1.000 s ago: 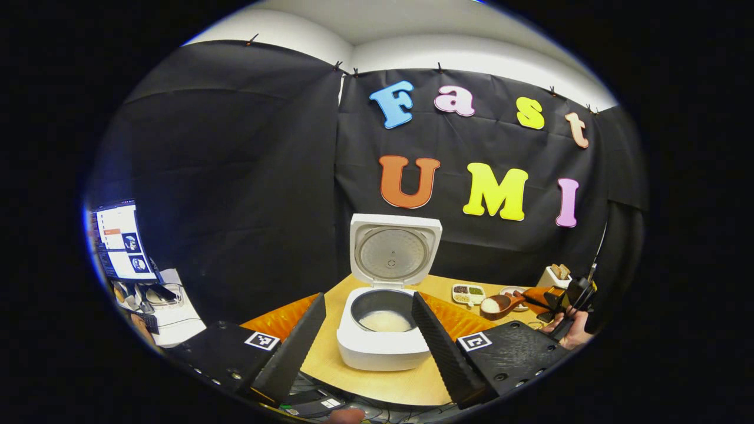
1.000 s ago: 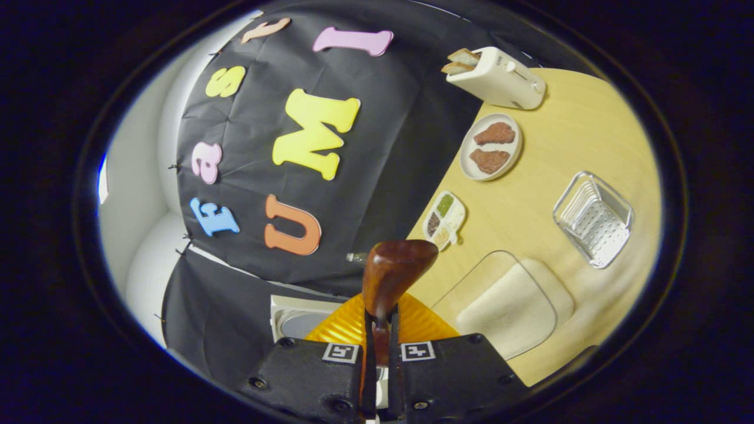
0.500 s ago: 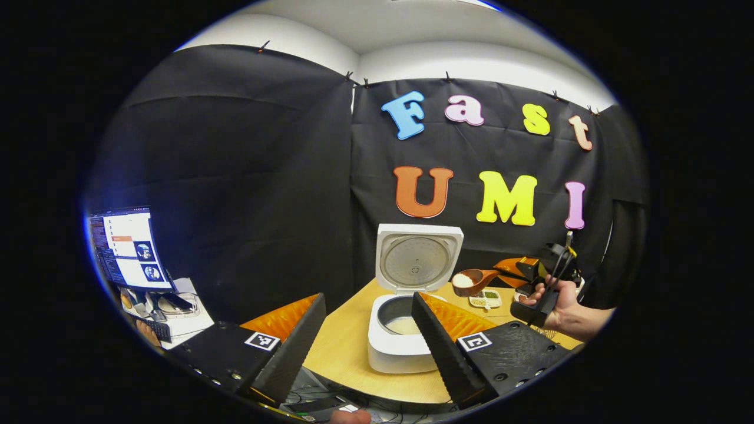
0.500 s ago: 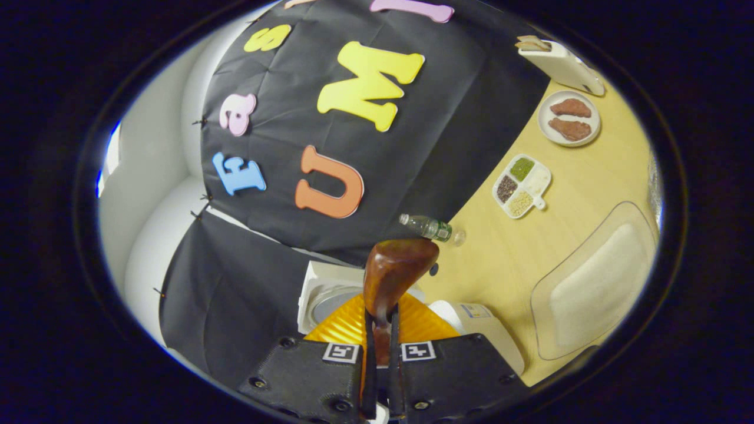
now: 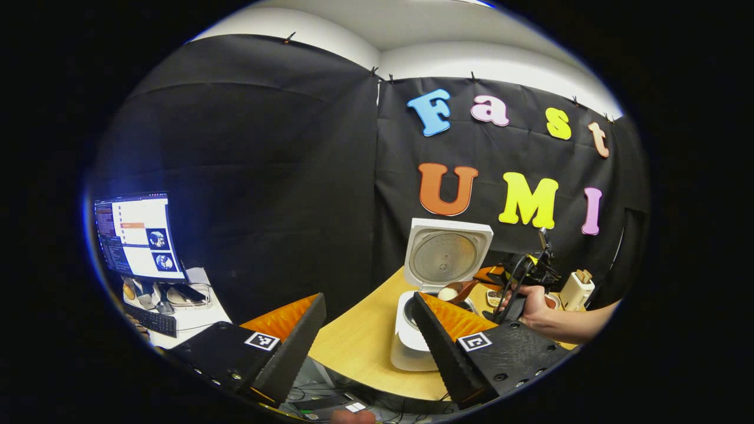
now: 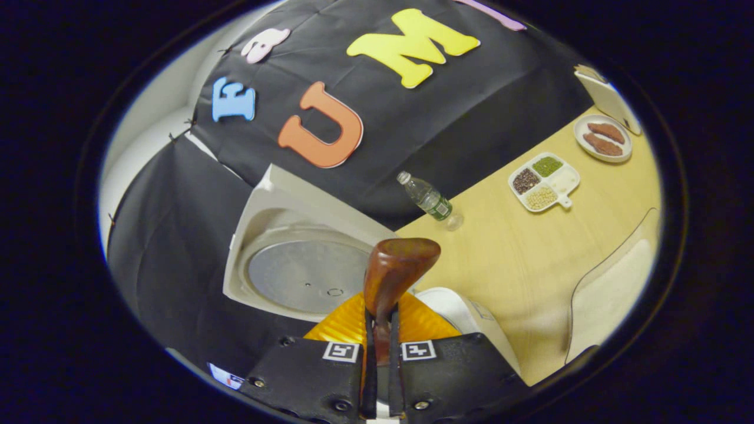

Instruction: Close the left gripper, press the button to open the rice cooker; take a wooden spoon from the chopstick holder with the right hand, scoop a spoonful of rice and pour it into the rice cooker, then put the wooden spoon back into the chopstick holder.

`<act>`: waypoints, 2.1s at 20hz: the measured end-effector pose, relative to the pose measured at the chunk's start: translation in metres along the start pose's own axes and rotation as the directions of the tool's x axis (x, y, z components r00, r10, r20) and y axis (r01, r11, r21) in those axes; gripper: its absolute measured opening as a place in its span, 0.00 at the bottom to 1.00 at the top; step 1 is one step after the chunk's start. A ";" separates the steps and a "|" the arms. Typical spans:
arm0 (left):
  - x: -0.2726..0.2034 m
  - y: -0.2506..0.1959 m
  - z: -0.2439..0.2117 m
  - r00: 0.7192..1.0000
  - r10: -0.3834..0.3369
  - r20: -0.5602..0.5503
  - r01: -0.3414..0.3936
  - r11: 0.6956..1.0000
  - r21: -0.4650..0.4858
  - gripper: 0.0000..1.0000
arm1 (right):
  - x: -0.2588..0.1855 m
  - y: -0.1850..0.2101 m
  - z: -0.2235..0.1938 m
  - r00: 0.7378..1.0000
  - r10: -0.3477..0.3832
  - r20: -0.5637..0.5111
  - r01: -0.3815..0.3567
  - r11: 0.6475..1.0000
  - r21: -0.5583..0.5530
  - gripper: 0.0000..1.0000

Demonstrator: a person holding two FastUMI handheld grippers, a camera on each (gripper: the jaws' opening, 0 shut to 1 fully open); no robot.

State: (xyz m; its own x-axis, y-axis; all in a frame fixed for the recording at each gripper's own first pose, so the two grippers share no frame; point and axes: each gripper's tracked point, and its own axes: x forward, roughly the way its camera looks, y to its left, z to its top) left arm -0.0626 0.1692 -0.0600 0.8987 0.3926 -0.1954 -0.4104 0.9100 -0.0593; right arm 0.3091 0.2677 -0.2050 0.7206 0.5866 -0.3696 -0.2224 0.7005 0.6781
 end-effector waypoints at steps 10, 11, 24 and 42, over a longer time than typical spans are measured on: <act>0.009 0.023 -0.010 1.000 0.022 -0.017 -0.023 0.998 -0.057 0.94 | 0.019 0.038 -0.017 0.997 -0.041 0.064 0.067 0.881 -0.468 0.13; 0.010 0.024 -0.011 1.000 0.022 -0.017 -0.023 0.998 -0.059 0.94 | 0.019 0.043 -0.019 0.997 -0.037 0.068 0.067 0.856 -0.512 0.13; 0.016 0.019 -0.009 1.000 0.003 0.000 -0.003 0.998 -0.061 0.94 | -0.003 0.096 -0.041 0.990 0.099 0.101 0.050 0.418 -0.907 0.13; 0.008 -0.022 0.002 0.996 -0.079 0.029 0.080 0.995 -0.051 0.94 | -0.064 0.119 -0.009 0.972 0.186 0.144 0.019 0.549 -0.835 0.13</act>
State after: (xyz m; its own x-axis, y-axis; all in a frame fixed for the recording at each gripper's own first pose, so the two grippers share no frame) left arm -0.0462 0.1523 -0.0579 0.9323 0.3234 -0.1618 -0.3444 0.9304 -0.1250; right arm 0.2307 0.3175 -0.1060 0.7536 0.6418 -0.1419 -0.6573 0.7353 -0.1650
